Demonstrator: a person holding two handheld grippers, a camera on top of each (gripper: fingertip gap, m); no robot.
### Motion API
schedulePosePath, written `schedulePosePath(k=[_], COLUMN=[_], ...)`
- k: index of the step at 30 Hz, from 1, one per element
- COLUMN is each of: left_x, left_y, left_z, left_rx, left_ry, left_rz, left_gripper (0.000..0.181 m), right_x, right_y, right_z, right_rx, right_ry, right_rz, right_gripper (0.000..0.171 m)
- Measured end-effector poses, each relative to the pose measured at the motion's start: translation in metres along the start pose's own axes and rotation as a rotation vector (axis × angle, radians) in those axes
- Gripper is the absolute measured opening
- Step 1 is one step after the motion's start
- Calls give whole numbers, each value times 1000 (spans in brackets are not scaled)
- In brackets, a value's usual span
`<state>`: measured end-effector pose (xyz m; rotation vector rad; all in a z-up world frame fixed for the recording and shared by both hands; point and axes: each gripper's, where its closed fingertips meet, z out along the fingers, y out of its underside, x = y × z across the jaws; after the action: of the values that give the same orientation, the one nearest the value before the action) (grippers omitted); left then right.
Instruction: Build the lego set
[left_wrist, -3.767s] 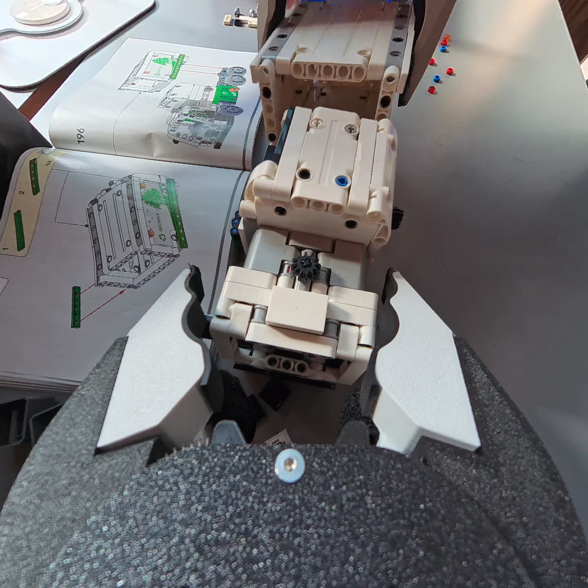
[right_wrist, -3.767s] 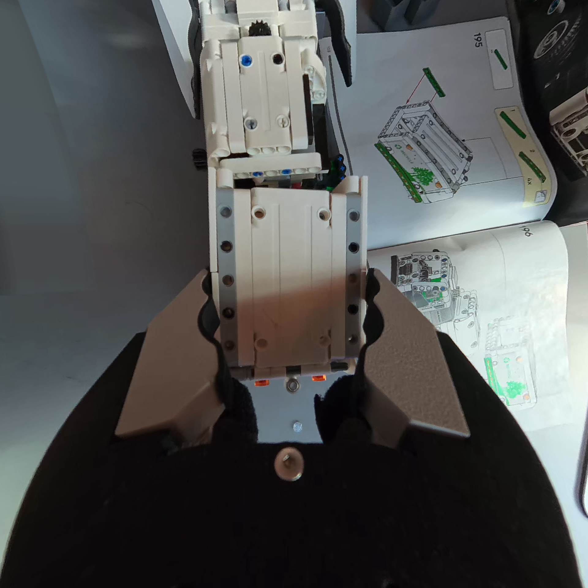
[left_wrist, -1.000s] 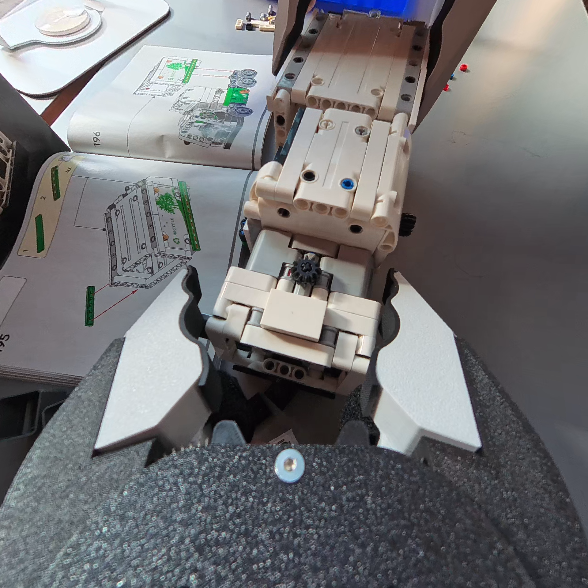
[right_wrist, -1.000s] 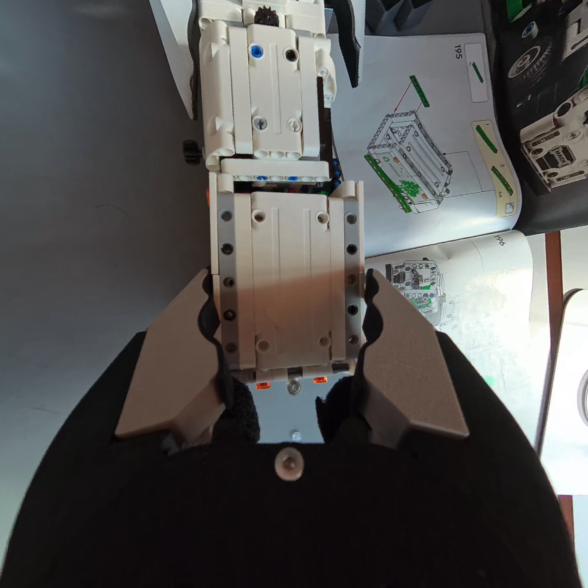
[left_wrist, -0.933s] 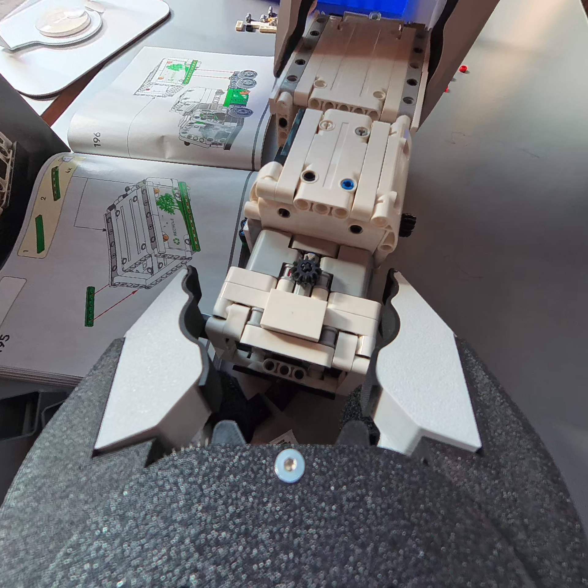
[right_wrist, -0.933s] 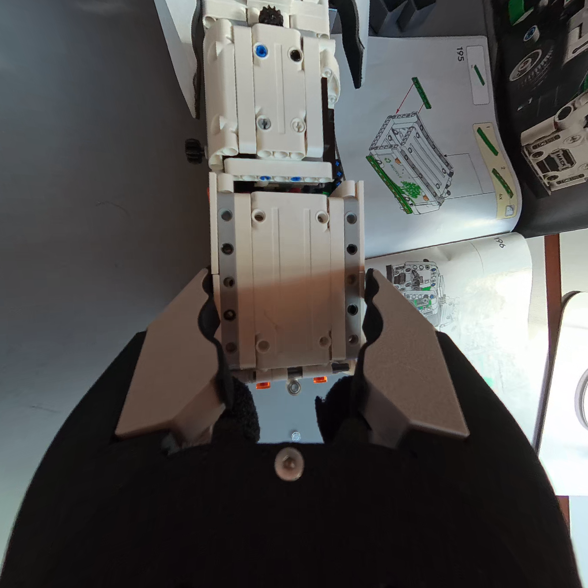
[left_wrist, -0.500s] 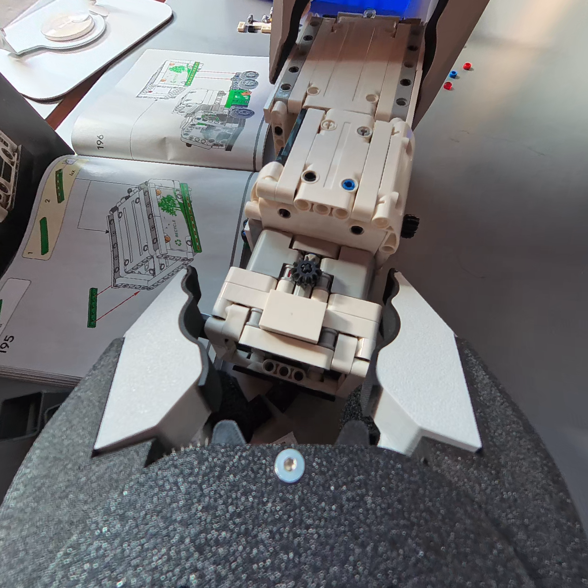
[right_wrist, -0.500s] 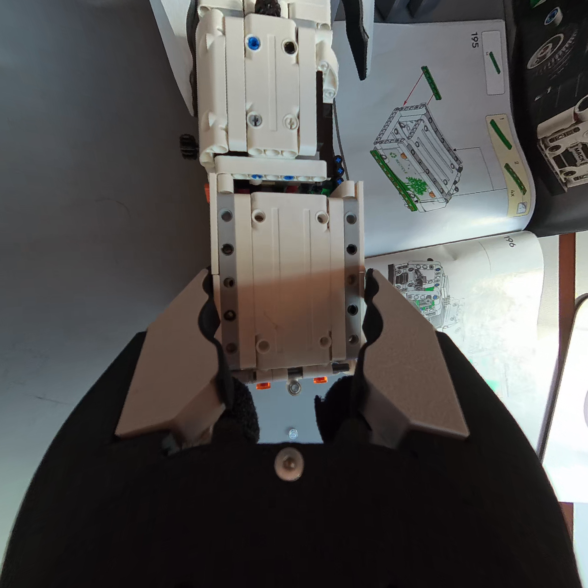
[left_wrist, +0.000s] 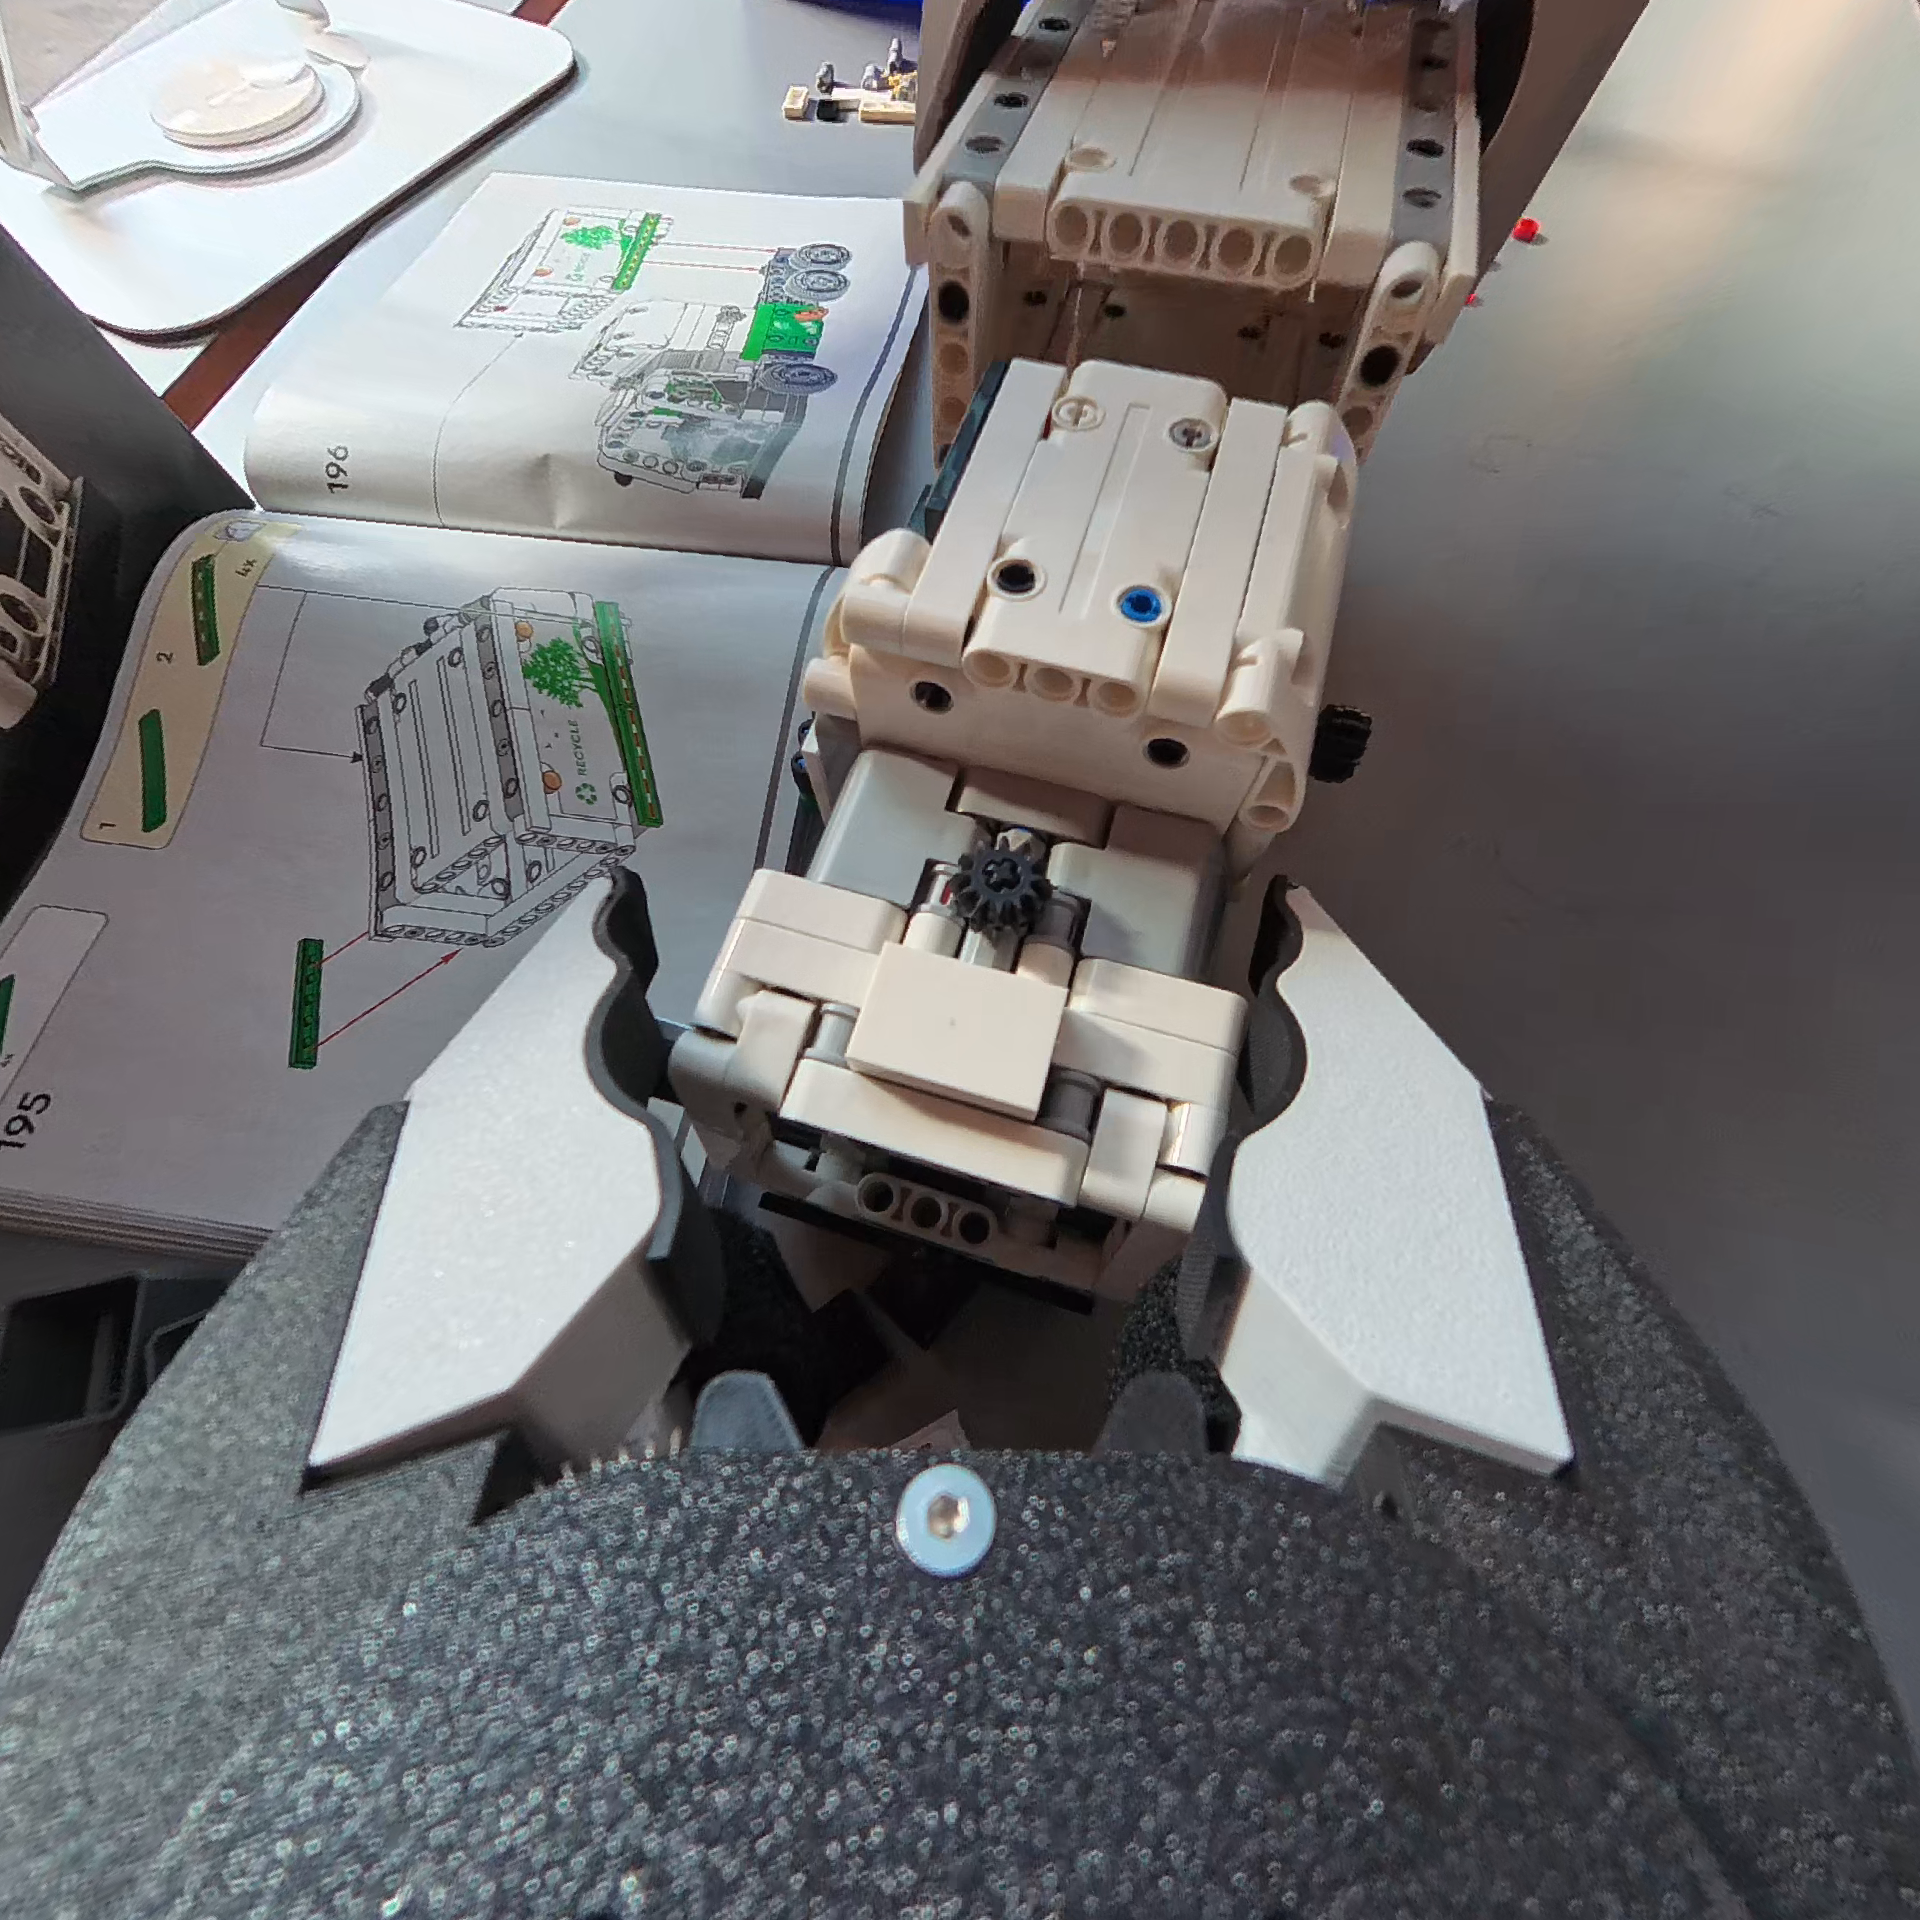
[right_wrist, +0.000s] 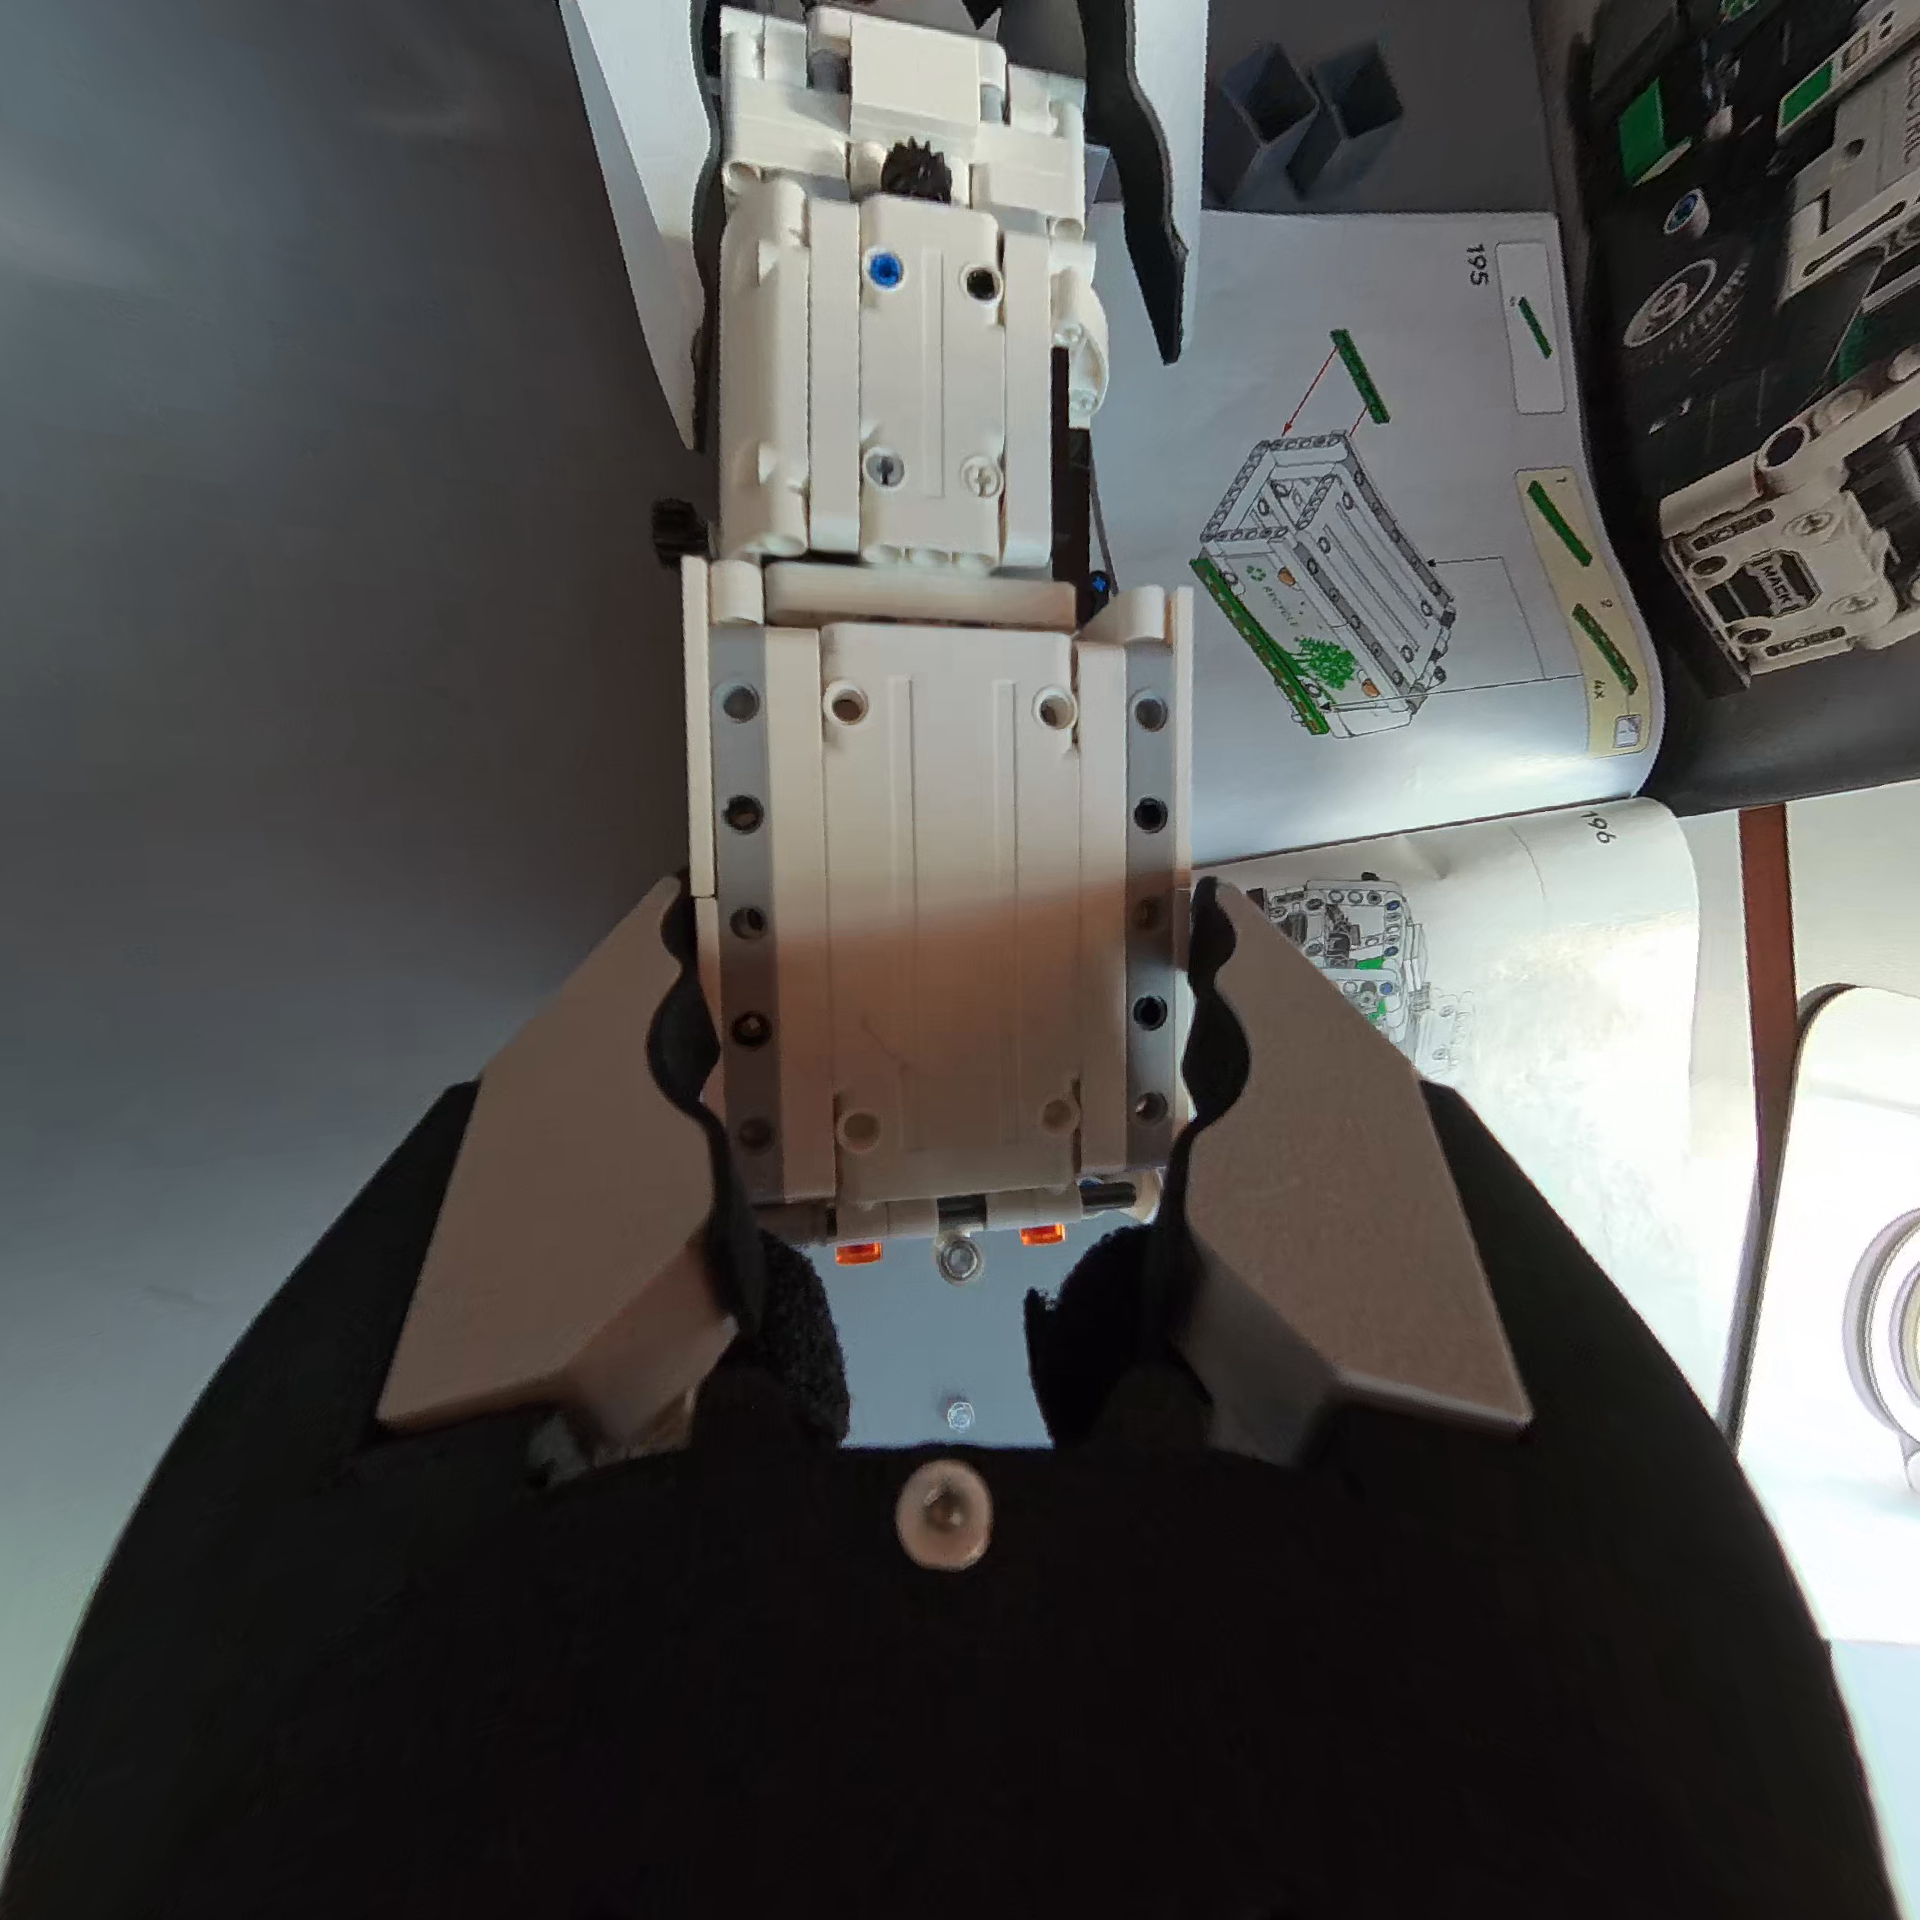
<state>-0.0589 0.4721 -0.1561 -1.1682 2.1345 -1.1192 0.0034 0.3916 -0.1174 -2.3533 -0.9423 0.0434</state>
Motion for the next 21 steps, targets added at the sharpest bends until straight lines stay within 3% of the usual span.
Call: schedulePosePath(k=[21], left_x=[-1], left_y=[1], left_z=[3], left_rx=[-20], left_ry=[-35], left_rz=[1], left_gripper=[113], right_x=[-2], right_y=[2], right_z=[10], right_rx=[-131], right_ry=[1], right_rz=[3], right_gripper=[91])
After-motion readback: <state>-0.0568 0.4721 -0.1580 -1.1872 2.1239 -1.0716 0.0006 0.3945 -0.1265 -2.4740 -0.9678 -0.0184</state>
